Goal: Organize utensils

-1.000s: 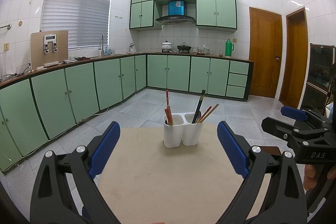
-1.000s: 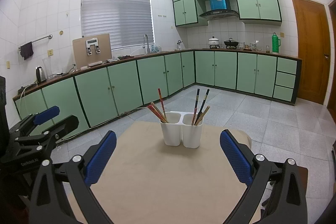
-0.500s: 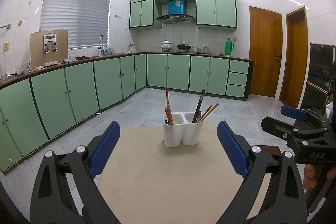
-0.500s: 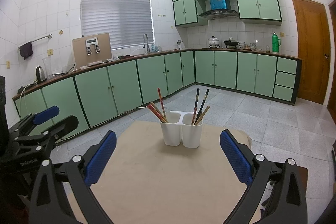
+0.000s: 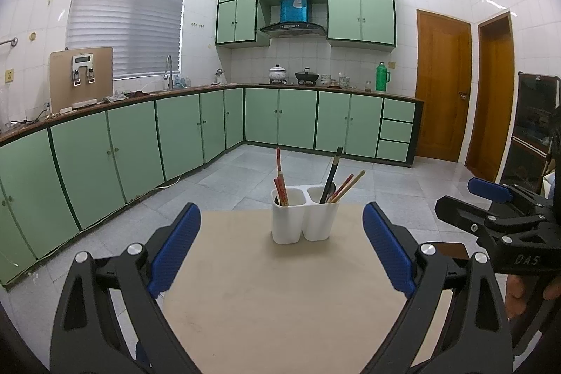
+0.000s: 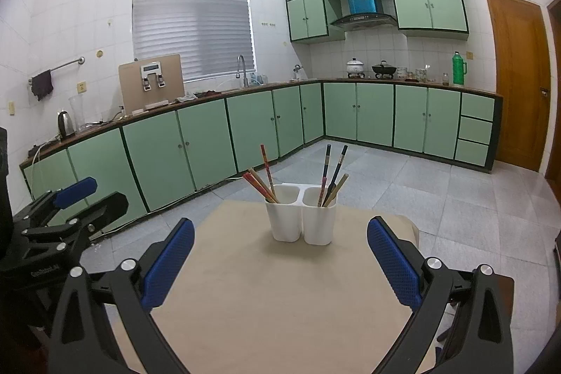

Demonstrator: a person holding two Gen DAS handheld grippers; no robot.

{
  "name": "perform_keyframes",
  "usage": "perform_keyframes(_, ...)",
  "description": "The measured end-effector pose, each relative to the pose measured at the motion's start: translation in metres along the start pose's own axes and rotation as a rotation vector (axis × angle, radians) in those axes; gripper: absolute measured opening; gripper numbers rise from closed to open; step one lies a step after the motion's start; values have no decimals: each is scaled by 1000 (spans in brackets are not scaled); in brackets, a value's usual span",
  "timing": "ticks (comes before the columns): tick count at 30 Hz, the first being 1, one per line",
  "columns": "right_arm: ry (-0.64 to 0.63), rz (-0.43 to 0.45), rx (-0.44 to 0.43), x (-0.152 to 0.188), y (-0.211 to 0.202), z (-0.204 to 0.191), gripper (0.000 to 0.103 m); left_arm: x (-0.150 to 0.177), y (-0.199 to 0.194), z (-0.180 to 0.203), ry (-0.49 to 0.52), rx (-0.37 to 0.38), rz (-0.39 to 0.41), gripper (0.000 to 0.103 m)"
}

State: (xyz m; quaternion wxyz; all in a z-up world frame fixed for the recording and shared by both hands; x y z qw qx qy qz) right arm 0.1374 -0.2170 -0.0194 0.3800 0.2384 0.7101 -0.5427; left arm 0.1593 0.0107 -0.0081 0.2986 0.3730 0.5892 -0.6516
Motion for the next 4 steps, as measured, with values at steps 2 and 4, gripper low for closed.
perform_keyframes(2,1,-3,0,0,1,1,97,-1,0,0,0,-1,-1,92)
perform_keyframes(4,1,-4,0,0,1,1,97,0,1,-1,-1,-2,-4,92)
Point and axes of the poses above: each gripper's, at about its wrist camera, not at the fingertips, and y roughly the way its jaws point, z to its right, x to its underside, the point moved 5 cm from there along y, roughly the way its jaws point, and after that the axes turned 15 degrees about -z, right-handed, at the moved point
